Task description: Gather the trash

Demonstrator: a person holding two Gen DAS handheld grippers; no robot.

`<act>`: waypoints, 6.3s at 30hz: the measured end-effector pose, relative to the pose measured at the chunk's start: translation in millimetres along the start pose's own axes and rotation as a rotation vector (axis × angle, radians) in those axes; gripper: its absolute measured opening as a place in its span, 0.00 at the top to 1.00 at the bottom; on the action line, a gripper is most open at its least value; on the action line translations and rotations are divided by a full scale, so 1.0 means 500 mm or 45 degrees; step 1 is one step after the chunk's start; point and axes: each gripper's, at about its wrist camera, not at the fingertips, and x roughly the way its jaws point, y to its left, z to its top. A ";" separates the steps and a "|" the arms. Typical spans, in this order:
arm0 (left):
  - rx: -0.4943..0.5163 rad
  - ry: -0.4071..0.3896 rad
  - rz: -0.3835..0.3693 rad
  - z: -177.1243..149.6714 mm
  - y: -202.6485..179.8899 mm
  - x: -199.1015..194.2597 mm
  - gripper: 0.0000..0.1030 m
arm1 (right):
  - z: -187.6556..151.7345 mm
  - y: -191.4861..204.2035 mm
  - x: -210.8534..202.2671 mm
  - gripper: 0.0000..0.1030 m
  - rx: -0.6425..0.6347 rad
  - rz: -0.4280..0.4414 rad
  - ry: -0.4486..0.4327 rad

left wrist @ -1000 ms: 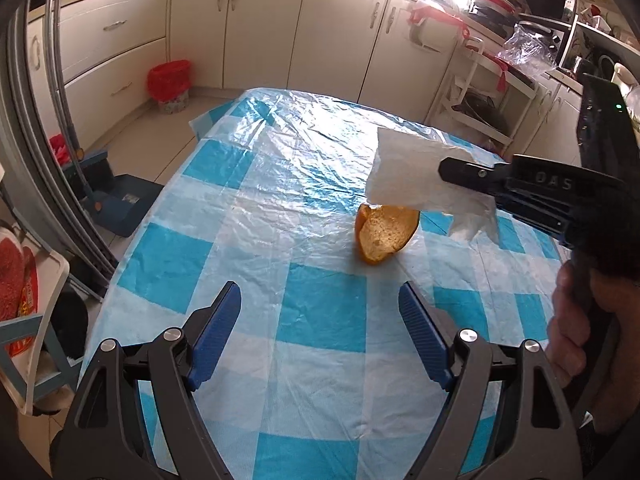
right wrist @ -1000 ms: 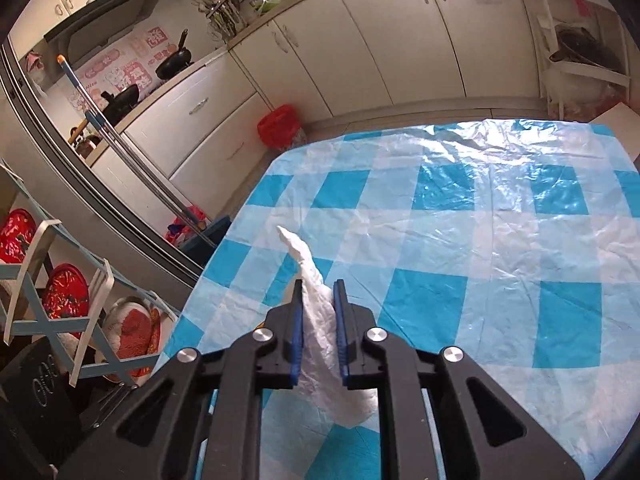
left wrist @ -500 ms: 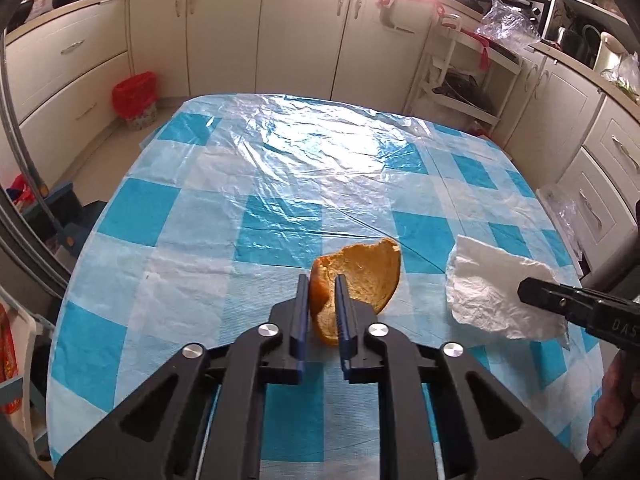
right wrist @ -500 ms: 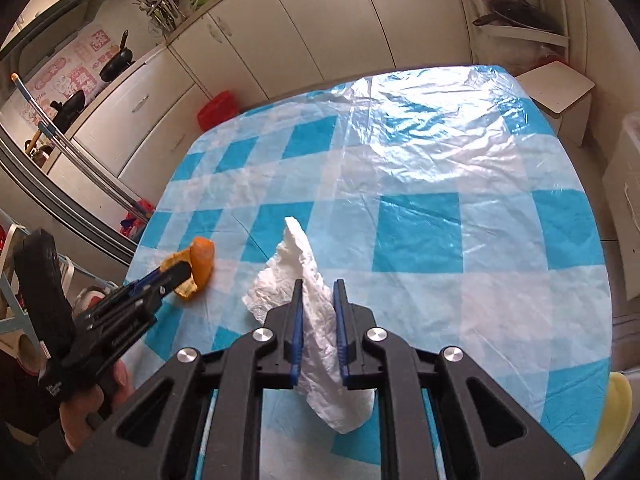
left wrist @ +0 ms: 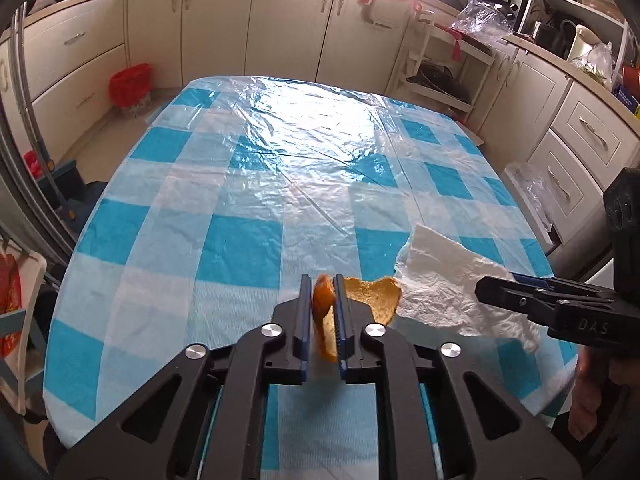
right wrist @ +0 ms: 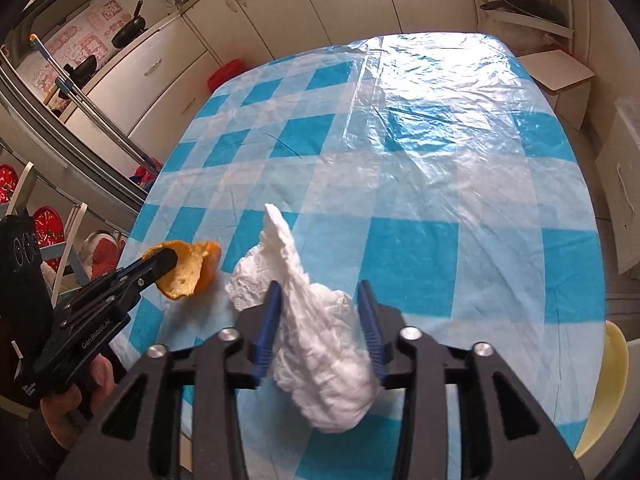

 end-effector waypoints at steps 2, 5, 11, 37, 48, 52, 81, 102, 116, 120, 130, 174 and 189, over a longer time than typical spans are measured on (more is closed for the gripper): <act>-0.003 -0.018 0.036 -0.011 0.003 -0.017 0.57 | -0.017 0.002 -0.019 0.45 0.007 0.003 -0.038; -0.008 -0.052 0.065 -0.017 0.005 -0.042 0.46 | -0.033 0.002 -0.037 0.40 0.017 -0.013 -0.088; 0.028 -0.084 0.083 -0.021 -0.007 -0.073 0.40 | -0.040 -0.001 -0.030 0.39 0.020 -0.017 -0.106; 0.051 -0.111 0.148 -0.033 0.009 -0.082 0.31 | -0.047 0.038 -0.012 0.34 -0.135 -0.083 -0.111; 0.023 -0.102 0.096 -0.034 0.029 -0.081 0.30 | -0.048 0.048 -0.010 0.34 -0.157 -0.081 -0.117; 0.027 -0.092 0.106 -0.038 0.028 -0.077 0.30 | -0.049 0.054 -0.010 0.34 -0.181 -0.092 -0.121; 0.021 -0.063 0.082 -0.037 0.020 -0.046 0.30 | -0.051 0.073 0.002 0.40 -0.260 -0.136 -0.109; 0.026 -0.020 0.014 -0.035 0.013 -0.027 0.95 | -0.055 0.082 0.012 0.90 -0.324 -0.170 -0.088; 0.088 -0.101 -0.126 -0.002 -0.076 -0.092 0.96 | -0.056 -0.016 -0.115 0.90 -0.173 -0.251 -0.257; 0.147 -0.090 -0.208 -0.004 -0.153 -0.092 0.96 | -0.073 -0.109 -0.188 0.90 -0.043 -0.356 -0.299; 0.383 -0.018 -0.443 -0.038 -0.442 -0.061 0.96 | -0.133 -0.351 -0.235 0.90 0.147 -0.677 0.041; 0.513 -0.184 -0.225 -0.120 -0.515 -0.201 0.08 | -0.240 -0.250 -0.482 0.10 0.448 -0.715 -0.909; 0.400 -0.336 -0.129 -0.139 -0.290 -0.437 0.07 | -0.342 0.030 -0.535 0.07 0.312 -0.757 -0.877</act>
